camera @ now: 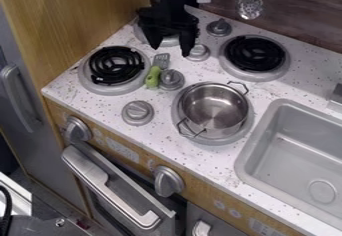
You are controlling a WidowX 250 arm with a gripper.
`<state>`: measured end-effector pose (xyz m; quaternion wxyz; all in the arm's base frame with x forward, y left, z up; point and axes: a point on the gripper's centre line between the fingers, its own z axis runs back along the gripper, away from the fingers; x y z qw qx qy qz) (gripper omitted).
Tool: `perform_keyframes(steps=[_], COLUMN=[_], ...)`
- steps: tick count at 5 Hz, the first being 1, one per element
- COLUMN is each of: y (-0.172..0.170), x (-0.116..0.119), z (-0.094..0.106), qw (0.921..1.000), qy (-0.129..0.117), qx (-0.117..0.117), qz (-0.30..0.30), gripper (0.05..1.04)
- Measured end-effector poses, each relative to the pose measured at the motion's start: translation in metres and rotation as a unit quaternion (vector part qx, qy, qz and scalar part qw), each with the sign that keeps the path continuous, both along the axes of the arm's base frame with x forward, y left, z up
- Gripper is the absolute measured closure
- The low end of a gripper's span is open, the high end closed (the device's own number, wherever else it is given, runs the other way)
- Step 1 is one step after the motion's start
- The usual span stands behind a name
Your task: Moved the silver pan to the down left burner at the stove
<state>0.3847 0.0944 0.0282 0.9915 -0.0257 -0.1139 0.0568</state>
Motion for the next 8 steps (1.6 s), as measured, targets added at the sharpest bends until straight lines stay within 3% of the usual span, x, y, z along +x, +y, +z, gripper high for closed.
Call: perform_keyframes(steps=[1, 2, 3, 5, 6, 7, 8], y=[-0.002, 0.019, 0.064, 0.076, 0.055, 0.030, 0.015], x=[-0.005, -0.005, 0.000, 0.010, 0.008, 0.007, -0.009], z=[-0.016, -0.033, -0.037, -0.032, -0.026, -0.007, 0.003], qw=[0.9998, 0.9979, 0.9919, 0.9918, 0.9947, 0.9984, 0.9994], qy=[0.021, 0.048, 0.062, 0.049, 0.043, 0.018, 0.008], qx=[-0.006, 0.003, 0.006, 0.020, 0.017, 0.021, 0.017], qz=[0.000, 0.043, 0.110, 0.116, 0.091, 0.050, 0.030], gripper=[0.084, 0.083, 0.084, 0.084, 0.083, 0.083, 0.083])
